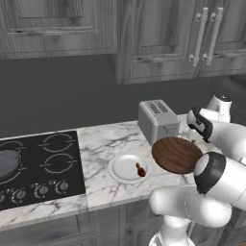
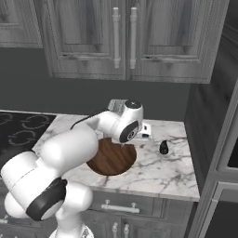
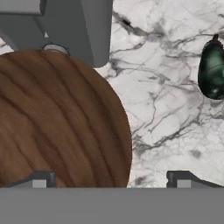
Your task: Place the chicken drumstick on the plate and place the eggplant on the same plate.
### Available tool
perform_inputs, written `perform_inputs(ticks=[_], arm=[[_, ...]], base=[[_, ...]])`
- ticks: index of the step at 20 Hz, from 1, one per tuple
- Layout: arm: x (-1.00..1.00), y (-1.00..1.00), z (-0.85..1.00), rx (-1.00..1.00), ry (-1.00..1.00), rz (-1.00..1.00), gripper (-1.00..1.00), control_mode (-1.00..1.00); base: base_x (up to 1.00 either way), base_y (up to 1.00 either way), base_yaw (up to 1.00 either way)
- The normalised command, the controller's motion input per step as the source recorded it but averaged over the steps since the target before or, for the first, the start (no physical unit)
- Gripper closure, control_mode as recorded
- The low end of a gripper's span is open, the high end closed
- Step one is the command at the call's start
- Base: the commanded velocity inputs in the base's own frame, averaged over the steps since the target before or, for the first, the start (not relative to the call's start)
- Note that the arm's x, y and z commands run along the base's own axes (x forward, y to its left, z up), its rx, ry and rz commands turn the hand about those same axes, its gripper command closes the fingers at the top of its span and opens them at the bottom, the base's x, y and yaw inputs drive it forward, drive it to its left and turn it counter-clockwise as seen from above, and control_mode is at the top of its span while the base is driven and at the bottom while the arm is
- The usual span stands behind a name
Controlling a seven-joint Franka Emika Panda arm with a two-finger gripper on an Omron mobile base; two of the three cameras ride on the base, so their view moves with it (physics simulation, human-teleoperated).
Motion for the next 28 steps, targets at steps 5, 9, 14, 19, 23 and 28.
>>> perform_inputs(ticks=[5,9,14,19,23,28], arm=[[0.23,-0.59,0.01,0.0,0.0,0.01,-1.0,-1.0],[0.2,-0.51,0.0,0.0,0.0,0.01,-1.0,-1.0],[0.02,-0.42,0.0,0.0,0.0,0.01,-1.0,-1.0],[0.01,-0.18,-0.1,0.0,0.0,0.0,-1.0,-1.0],[0.08,-0.01,-0.18,0.0,0.0,0.0,-1.0,-1.0],[0.22,-0.06,-0.11,0.0,-0.01,0.0,-1.0,-1.0]], base=[[0.0,0.0,0.0],[0.0,0.0,0.0],[0.0,0.0,0.0],[0.0,0.0,0.0],[0.0,0.0,0.0],[0.0,0.0,0.0]])
